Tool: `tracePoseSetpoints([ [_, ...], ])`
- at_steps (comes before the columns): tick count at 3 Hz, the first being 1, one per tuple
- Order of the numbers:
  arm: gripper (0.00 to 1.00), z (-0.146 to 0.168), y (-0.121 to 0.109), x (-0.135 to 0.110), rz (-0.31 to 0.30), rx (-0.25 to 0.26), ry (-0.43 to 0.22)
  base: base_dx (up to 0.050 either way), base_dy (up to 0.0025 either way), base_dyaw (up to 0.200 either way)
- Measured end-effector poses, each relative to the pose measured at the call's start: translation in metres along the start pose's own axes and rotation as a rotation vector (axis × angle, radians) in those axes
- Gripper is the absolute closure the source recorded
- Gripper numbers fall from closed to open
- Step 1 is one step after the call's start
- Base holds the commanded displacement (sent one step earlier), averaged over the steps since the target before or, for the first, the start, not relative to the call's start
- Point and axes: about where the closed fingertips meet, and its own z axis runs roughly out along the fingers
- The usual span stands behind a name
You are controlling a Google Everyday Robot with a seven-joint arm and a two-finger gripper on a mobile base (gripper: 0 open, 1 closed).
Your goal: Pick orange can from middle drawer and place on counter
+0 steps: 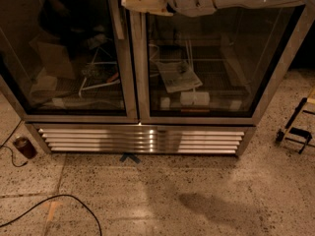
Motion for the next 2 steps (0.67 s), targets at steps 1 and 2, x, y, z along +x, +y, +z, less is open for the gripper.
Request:
tracePoseSetpoints([
  [1, 1.00, -0.0045, -0.0028, -0.0028, 0.004, -0.010, -0.008, 0.000, 0.00000, 0.000],
  [2, 1.00, -0.0045, -0.0028, -0.0029, 0.004, -0.010, -0.009, 0.000, 0.00000, 0.000],
])
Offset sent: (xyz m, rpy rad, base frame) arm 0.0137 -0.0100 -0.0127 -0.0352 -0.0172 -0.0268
